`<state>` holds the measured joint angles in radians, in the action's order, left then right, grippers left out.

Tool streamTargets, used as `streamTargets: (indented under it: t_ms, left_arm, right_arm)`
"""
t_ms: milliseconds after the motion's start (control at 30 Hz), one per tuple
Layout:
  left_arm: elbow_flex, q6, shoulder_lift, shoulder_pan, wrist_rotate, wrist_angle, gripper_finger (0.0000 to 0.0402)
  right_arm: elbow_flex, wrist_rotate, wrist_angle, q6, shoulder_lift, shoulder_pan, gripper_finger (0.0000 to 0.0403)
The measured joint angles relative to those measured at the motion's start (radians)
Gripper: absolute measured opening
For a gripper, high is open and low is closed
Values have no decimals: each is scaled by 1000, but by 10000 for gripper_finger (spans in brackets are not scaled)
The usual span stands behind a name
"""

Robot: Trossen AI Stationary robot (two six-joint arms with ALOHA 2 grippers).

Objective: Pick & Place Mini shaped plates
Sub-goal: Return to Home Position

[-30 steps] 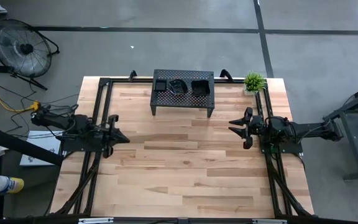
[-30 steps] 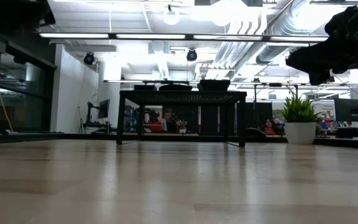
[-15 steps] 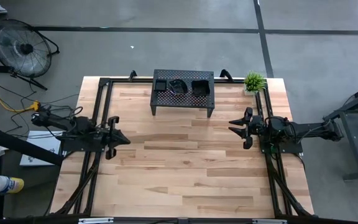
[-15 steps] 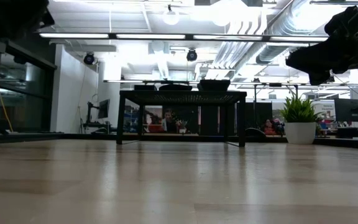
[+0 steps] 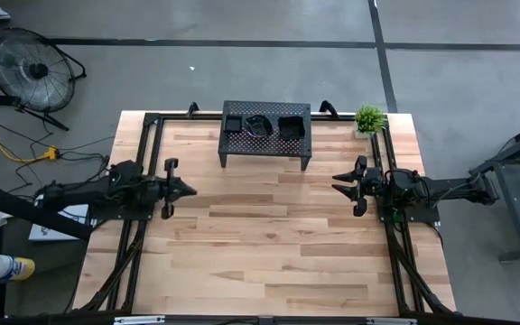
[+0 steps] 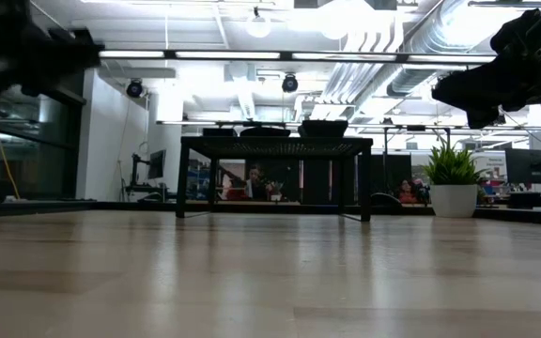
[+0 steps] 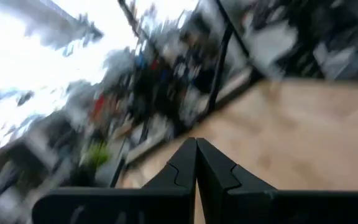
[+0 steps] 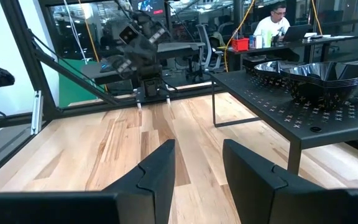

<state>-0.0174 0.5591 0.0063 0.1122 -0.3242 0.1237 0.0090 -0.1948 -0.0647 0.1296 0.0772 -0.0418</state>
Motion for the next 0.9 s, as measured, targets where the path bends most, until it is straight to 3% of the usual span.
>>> streamTargets:
  t_ms: [233, 900]
  left_arm:
    - [-6, 37, 1, 84, 60, -92, 1]
    - [-5, 39, 1, 84, 86, -95, 1]
  right_arm:
    - [0, 0, 0, 0, 0, 0, 129]
    - [0, 0, 0, 0, 0, 0, 129]
